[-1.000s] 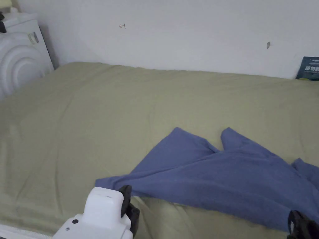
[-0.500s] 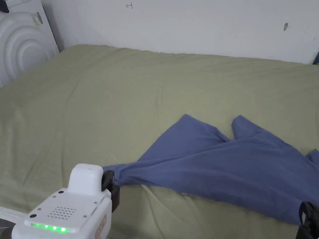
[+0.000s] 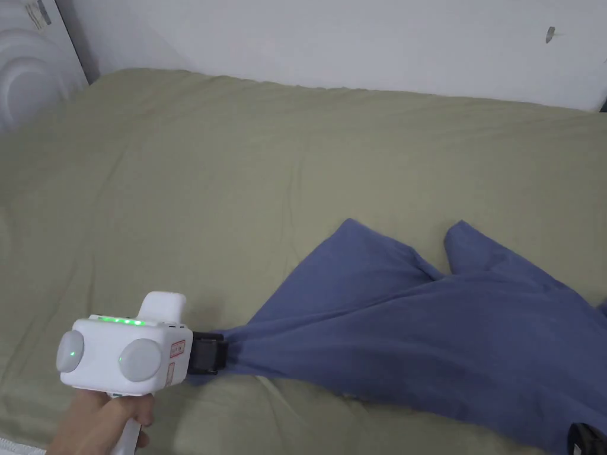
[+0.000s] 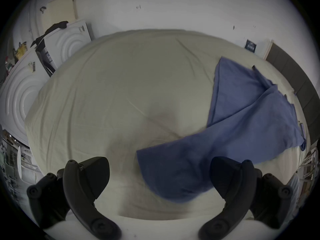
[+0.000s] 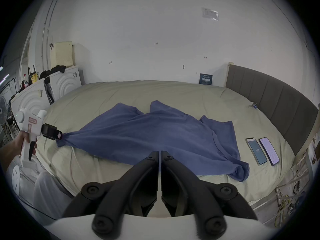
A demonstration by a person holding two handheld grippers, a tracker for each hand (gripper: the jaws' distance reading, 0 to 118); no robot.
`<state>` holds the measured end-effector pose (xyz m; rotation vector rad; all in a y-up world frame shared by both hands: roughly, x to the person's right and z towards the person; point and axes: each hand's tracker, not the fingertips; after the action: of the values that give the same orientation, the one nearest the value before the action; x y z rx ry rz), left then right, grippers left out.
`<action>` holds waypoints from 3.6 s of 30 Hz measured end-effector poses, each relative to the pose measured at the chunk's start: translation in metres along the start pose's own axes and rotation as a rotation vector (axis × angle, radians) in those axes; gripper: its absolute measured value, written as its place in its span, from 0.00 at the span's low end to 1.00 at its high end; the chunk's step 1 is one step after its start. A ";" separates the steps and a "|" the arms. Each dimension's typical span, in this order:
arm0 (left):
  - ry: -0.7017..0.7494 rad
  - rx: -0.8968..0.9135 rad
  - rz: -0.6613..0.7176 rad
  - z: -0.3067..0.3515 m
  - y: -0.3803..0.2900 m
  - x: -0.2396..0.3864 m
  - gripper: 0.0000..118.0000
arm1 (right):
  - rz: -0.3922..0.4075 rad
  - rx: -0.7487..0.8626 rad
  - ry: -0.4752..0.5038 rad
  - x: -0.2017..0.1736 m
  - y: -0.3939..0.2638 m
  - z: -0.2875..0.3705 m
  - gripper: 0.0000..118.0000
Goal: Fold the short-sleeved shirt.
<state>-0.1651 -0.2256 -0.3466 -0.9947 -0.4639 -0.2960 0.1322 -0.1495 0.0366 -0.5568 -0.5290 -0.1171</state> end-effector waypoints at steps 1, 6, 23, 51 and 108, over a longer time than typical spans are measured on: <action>0.004 -0.009 -0.003 -0.007 0.003 0.001 0.96 | -0.001 -0.006 0.002 0.001 -0.001 -0.002 0.04; -0.028 -0.057 0.041 -0.007 0.006 0.010 0.81 | 0.007 -0.036 0.014 0.005 -0.006 -0.003 0.04; -0.066 0.051 0.016 0.029 0.011 0.019 0.00 | -0.043 -0.149 -0.008 0.060 0.018 -0.077 0.04; -0.081 0.001 0.032 0.017 0.016 0.025 0.00 | 0.255 -0.533 0.092 0.116 0.144 -0.367 0.03; 0.121 0.733 0.027 0.314 0.444 0.157 0.00 | -0.041 0.344 -0.237 0.226 0.555 -0.077 0.03</action>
<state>0.0927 0.2681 -0.4482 -0.2663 -0.4020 -0.1384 0.4973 0.2872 -0.1669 -0.2237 -0.7740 0.0024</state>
